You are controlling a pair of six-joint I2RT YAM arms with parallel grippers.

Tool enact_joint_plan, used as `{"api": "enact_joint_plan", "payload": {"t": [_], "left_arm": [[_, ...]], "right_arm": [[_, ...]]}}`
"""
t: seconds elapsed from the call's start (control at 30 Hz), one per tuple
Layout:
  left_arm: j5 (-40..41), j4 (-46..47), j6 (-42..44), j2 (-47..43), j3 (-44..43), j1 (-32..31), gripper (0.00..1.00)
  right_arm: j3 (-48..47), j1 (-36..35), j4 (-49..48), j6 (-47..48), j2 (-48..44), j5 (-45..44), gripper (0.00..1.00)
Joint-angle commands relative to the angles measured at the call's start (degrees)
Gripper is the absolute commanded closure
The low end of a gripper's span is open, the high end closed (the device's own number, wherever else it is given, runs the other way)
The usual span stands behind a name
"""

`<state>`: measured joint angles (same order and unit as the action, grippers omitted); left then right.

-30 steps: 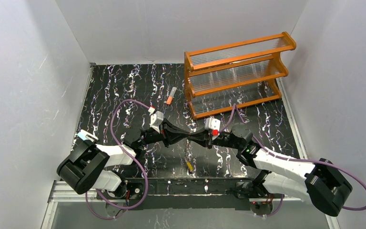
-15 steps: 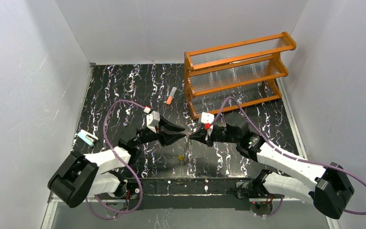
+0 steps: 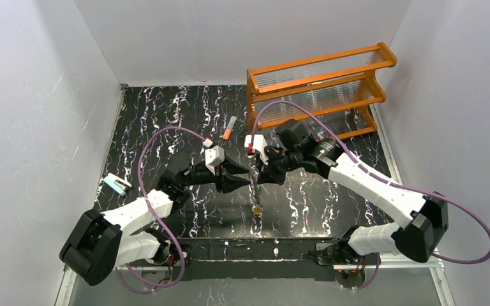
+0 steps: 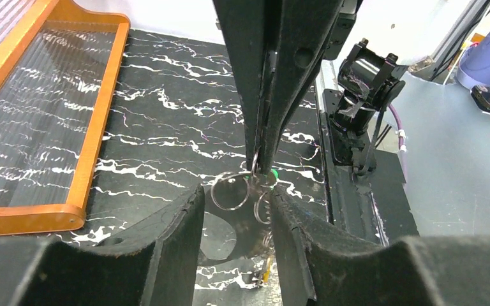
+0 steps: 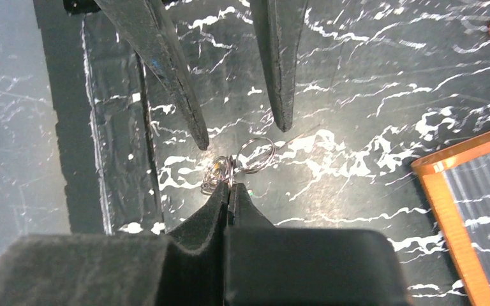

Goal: Remove the keys from the keyring

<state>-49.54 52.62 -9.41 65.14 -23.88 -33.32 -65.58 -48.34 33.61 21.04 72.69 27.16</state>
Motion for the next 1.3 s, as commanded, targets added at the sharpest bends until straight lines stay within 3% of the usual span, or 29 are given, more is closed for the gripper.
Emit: {"api": "enact_joint_plan", "payload": {"t": [0.0, 0.77, 0.97, 1.27], "left_arm": [[-3.18, -4.2, 2.75, -0.54, -3.14, 0.36, 0.6], [-4.34, -4.9, 0.71, 4.65, -5.94, -3.07, 0.63], [-4.72, -4.9, 0.34, 5.88, -6.51, -4.13, 0.72], [-6.64, -4.83, -0.08, 6.88, -6.7, -4.67, 0.97]], "right_arm": [[-7.26, 0.09, 12.94, 2.53, 3.73, 0.56, 0.99], [-12.55, -1.32, 14.06, 4.03, 9.66, 1.25, 0.99], [-12.55, -1.35, 13.75, 4.01, 9.69, 1.41, 0.99], [-12.07, -1.46, 12.16, 4.01, 9.13, 1.33, 0.99]]}}
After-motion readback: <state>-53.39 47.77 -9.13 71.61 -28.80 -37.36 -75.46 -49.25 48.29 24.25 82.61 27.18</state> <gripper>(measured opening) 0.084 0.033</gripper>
